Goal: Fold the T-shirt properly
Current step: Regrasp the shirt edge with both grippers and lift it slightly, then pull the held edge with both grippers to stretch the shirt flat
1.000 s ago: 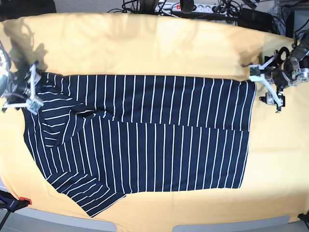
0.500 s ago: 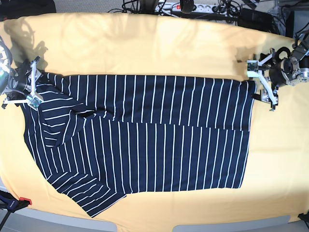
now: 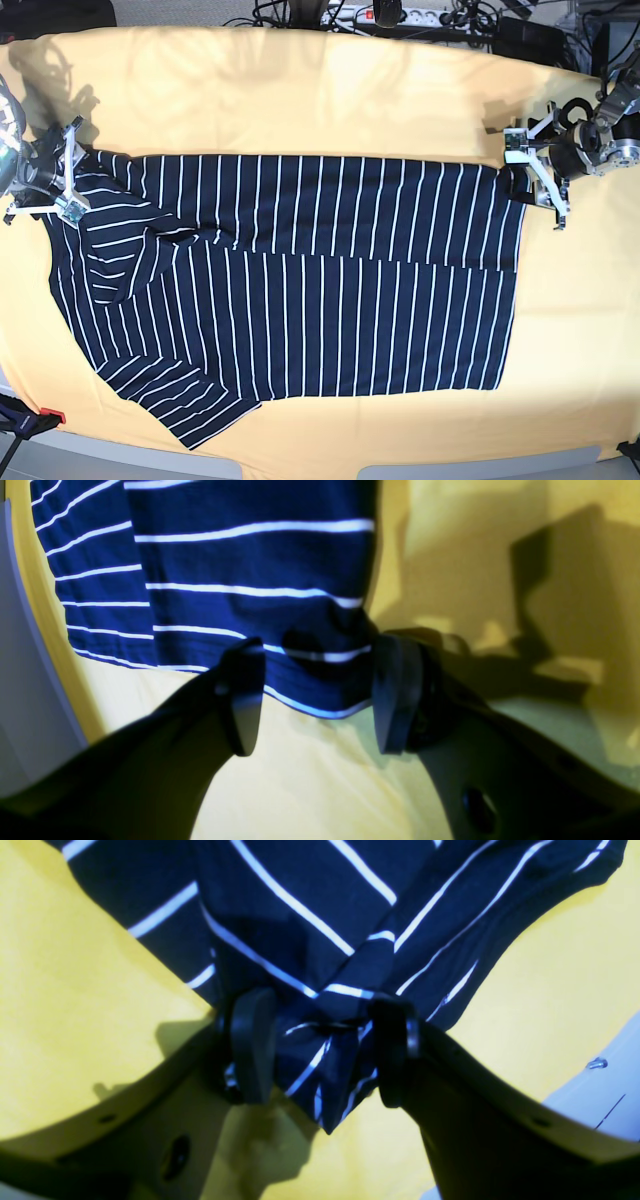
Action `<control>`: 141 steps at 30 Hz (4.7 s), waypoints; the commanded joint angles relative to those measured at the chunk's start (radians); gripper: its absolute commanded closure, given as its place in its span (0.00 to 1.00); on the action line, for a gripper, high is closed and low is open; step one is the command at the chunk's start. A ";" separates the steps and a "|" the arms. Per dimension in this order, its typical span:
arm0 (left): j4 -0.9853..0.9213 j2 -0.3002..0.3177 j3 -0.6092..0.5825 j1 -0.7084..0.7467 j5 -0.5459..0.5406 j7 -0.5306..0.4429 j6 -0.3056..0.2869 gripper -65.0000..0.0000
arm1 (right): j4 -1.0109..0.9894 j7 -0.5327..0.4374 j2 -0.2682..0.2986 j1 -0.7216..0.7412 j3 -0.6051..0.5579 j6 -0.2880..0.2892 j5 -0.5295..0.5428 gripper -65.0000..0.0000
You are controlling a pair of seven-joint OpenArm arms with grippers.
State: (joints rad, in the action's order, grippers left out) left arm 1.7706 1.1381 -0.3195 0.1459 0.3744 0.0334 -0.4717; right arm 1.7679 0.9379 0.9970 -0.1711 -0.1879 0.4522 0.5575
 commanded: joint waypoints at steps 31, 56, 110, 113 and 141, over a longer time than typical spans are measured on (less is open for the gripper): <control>0.023 0.026 0.013 -0.041 -0.027 0.023 0.064 1.00 | -0.011 -0.146 0.077 -0.148 0.013 -0.001 -0.252 0.49; 0.081 0.130 0.013 -0.077 -0.050 0.019 0.007 1.00 | -0.124 -0.084 0.044 -0.059 0.013 0.020 -0.281 1.00; 0.278 0.415 0.013 0.061 -0.388 0.015 -0.226 1.00 | -0.018 0.439 0.340 -0.142 0.016 0.246 0.540 1.00; 0.278 0.415 0.013 0.061 -0.388 0.015 -0.226 1.00 | -0.005 0.458 0.354 -0.142 0.016 0.246 0.620 1.00; 0.298 0.415 0.005 0.120 -0.384 -0.056 -0.226 1.00 | 0.023 0.458 0.419 -0.231 0.016 0.246 0.676 1.00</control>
State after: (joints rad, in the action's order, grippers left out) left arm 2.0605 1.5452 -0.3218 0.2741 -0.0006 -0.0078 -0.6971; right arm 1.7866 1.3769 1.3834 -0.4080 -0.1841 0.6968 1.2339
